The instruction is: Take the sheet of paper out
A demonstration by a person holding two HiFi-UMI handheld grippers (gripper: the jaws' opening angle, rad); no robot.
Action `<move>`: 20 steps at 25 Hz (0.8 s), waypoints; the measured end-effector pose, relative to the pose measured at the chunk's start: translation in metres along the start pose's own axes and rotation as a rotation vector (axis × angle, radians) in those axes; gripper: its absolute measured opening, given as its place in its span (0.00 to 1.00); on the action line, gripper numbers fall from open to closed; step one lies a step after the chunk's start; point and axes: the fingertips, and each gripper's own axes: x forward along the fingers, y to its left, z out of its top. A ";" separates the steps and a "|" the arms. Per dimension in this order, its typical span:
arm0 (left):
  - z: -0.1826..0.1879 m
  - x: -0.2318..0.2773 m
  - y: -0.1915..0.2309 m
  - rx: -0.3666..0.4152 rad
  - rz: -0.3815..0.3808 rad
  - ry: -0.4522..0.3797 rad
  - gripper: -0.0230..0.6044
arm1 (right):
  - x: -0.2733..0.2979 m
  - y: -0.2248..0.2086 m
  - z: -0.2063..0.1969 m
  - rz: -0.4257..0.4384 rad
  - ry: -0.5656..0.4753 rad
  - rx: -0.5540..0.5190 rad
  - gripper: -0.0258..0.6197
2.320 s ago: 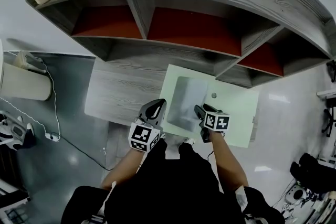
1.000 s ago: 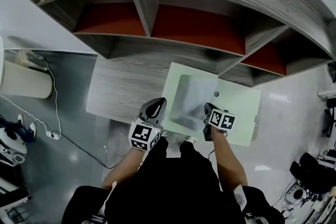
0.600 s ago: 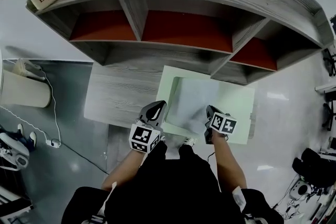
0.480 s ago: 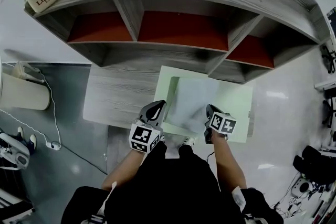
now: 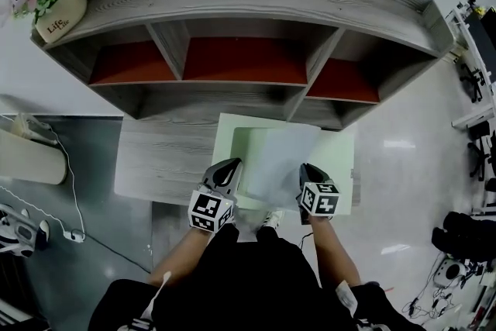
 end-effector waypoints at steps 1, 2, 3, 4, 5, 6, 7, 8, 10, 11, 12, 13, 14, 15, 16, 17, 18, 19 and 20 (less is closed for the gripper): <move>0.002 0.001 -0.001 0.002 -0.002 -0.002 0.05 | -0.005 0.001 0.003 0.002 -0.010 -0.020 0.08; 0.003 0.002 -0.002 0.003 -0.003 -0.003 0.05 | -0.009 0.002 0.005 0.004 -0.021 -0.037 0.08; 0.005 0.002 -0.002 0.005 -0.003 -0.005 0.05 | -0.013 0.002 0.007 0.003 -0.031 -0.052 0.08; 0.006 0.003 -0.002 0.007 -0.003 -0.006 0.05 | -0.018 0.002 0.010 0.000 -0.041 -0.064 0.08; 0.007 0.003 -0.002 0.008 -0.004 -0.007 0.05 | -0.023 0.002 0.012 -0.004 -0.052 -0.075 0.08; 0.007 0.003 -0.002 0.008 -0.004 -0.008 0.05 | -0.028 0.001 0.015 -0.009 -0.063 -0.084 0.08; 0.008 0.002 -0.003 0.008 -0.005 -0.007 0.05 | -0.033 0.001 0.017 -0.014 -0.074 -0.093 0.08; 0.008 0.002 -0.003 0.007 -0.005 -0.006 0.05 | -0.037 0.001 0.020 -0.019 -0.086 -0.100 0.08; 0.009 0.003 -0.005 0.007 -0.006 -0.005 0.05 | -0.043 0.000 0.024 -0.022 -0.105 -0.106 0.08; 0.009 0.004 -0.006 0.007 -0.008 -0.005 0.05 | -0.046 -0.001 0.026 -0.023 -0.116 -0.107 0.08; 0.009 0.005 -0.007 0.007 -0.010 -0.007 0.05 | -0.048 -0.002 0.028 -0.025 -0.129 -0.109 0.08; 0.010 0.006 -0.008 0.007 -0.012 -0.009 0.05 | -0.051 -0.002 0.030 -0.026 -0.146 -0.111 0.08; 0.011 0.008 -0.009 0.007 -0.015 -0.011 0.05 | -0.054 -0.002 0.033 -0.027 -0.167 -0.115 0.08; 0.011 0.009 -0.010 0.008 -0.018 -0.012 0.05 | -0.058 -0.001 0.037 -0.029 -0.191 -0.122 0.08; 0.012 0.010 -0.012 0.009 -0.022 -0.012 0.05 | -0.063 0.000 0.041 -0.033 -0.215 -0.135 0.08; 0.012 0.010 -0.013 0.011 -0.024 -0.013 0.05 | -0.068 0.002 0.046 -0.036 -0.242 -0.151 0.08; 0.013 0.011 -0.014 0.012 -0.026 -0.014 0.05 | -0.073 0.003 0.051 -0.039 -0.269 -0.167 0.08; 0.013 0.012 -0.015 0.013 -0.028 -0.015 0.05 | -0.078 0.005 0.056 -0.039 -0.298 -0.181 0.08; 0.014 0.012 -0.016 0.016 -0.030 -0.016 0.05 | -0.083 0.007 0.062 -0.039 -0.325 -0.192 0.08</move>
